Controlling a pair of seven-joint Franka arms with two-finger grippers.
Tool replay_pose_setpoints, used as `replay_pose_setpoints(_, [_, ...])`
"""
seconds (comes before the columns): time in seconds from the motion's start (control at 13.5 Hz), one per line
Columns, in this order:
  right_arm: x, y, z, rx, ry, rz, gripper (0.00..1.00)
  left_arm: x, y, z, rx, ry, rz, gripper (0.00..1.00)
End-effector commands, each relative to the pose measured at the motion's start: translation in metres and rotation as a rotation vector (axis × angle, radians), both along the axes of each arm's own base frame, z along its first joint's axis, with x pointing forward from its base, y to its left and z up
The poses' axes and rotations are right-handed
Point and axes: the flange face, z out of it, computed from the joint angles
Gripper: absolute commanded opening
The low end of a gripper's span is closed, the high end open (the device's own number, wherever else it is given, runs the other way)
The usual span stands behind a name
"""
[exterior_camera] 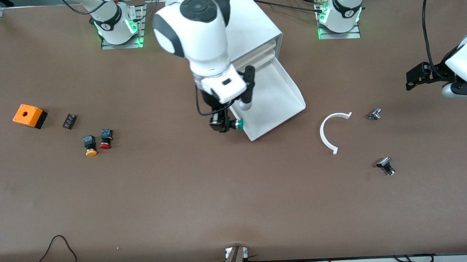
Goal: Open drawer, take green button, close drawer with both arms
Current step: 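Lift the green button out and carry it toward the red button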
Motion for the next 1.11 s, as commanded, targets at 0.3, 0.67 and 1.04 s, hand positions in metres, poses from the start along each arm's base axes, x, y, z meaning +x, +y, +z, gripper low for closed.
replay_pose_setpoints(0.3, [0.046,-0.079,-0.033,0.029,0.077,-0.399,0.33,0.016,-0.004,-0.044,0.055,0.077,-0.033,1.00])
replay_pose_setpoints(0.67, [0.084,-0.149,-0.078,0.018,0.124,-0.694,0.33,0.027,-0.012,-0.083,-0.058,0.149,0.017,0.96])
replay_pose_setpoints(1.04, [0.088,-0.213,-0.160,-0.037,0.198,-0.867,0.33,0.042,-0.124,-0.154,-0.054,0.195,0.334,0.97])
